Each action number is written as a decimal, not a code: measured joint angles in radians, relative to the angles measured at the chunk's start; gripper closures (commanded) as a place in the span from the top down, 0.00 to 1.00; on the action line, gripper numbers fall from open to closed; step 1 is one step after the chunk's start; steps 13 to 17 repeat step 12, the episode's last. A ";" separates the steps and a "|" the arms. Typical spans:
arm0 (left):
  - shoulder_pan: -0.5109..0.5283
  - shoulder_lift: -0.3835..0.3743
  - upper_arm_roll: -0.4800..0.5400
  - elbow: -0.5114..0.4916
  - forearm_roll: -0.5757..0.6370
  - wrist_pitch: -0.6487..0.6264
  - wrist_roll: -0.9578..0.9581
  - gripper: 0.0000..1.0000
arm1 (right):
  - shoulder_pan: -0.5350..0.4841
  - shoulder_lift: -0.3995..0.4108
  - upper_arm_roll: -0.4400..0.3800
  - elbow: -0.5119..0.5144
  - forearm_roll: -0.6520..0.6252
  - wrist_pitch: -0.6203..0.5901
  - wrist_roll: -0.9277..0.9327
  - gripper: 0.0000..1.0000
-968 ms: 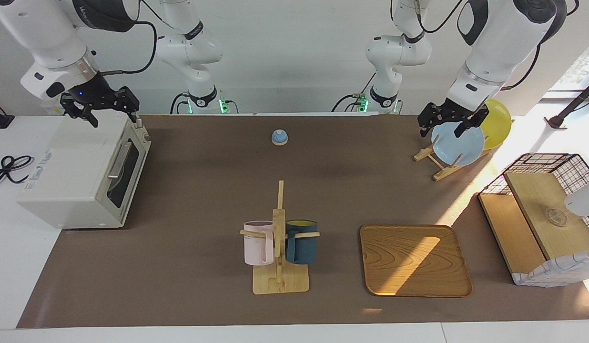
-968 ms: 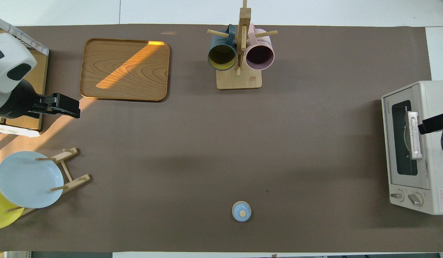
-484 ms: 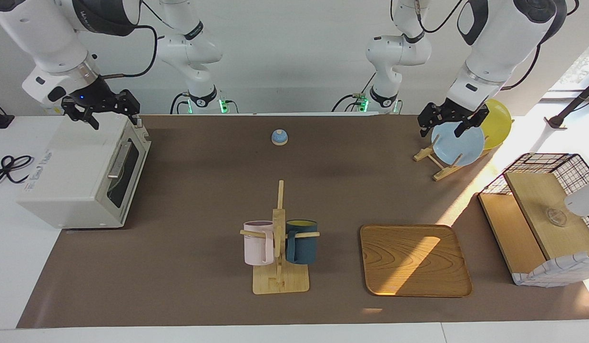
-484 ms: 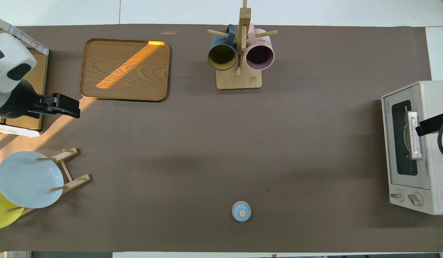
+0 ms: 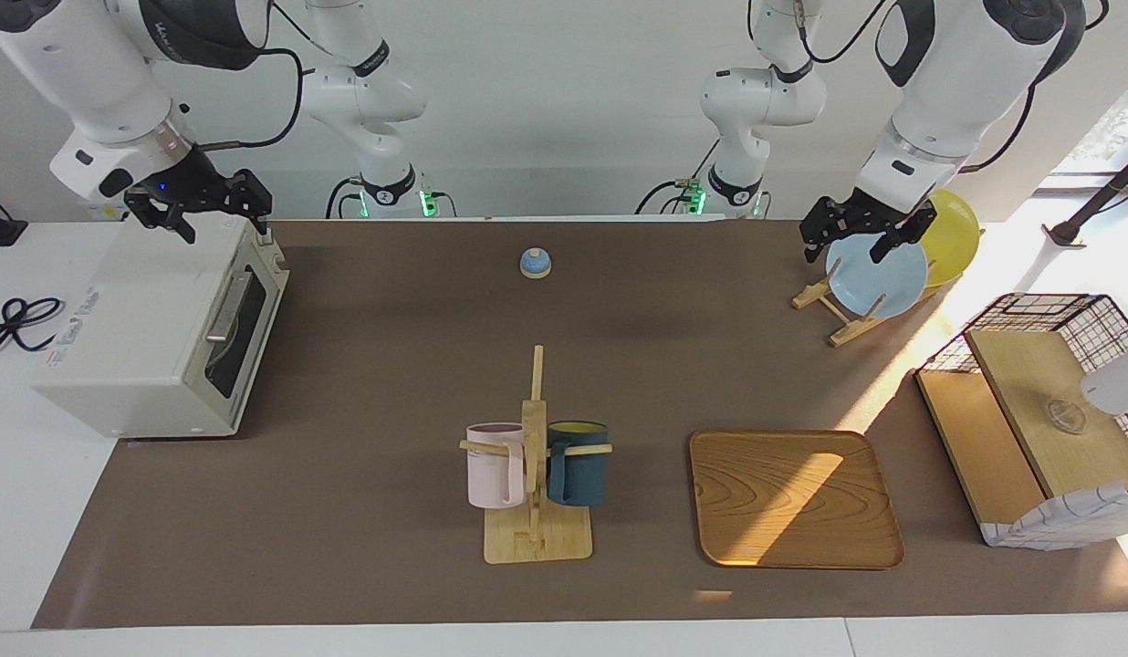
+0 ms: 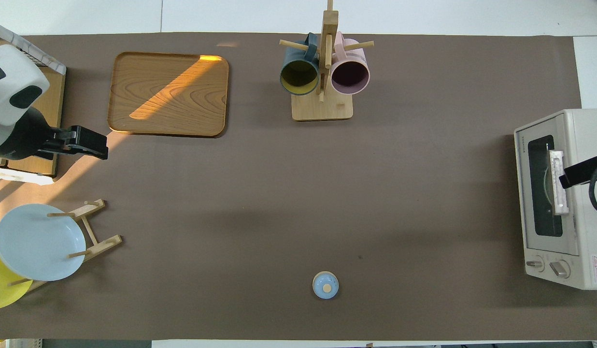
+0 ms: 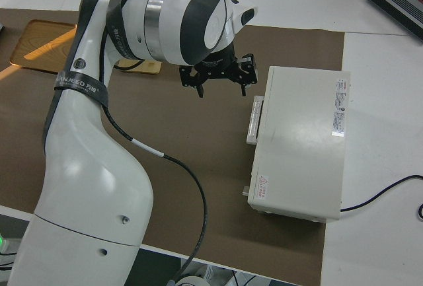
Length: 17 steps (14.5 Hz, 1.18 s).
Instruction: Put corn in oven
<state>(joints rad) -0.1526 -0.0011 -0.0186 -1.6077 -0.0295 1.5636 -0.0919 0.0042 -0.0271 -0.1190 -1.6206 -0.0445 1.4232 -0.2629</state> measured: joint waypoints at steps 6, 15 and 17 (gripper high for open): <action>0.000 0.000 0.000 0.000 0.000 0.000 0.000 1.00 | 0.001 0.000 0.005 0.009 0.000 0.000 0.004 1.00; 0.000 0.000 0.000 0.000 0.000 0.000 0.000 1.00 | 0.002 0.000 0.011 0.009 0.000 0.000 0.036 1.00; 0.000 0.000 0.000 0.000 0.000 0.000 0.000 1.00 | 0.002 0.000 0.011 0.009 0.000 0.000 0.036 1.00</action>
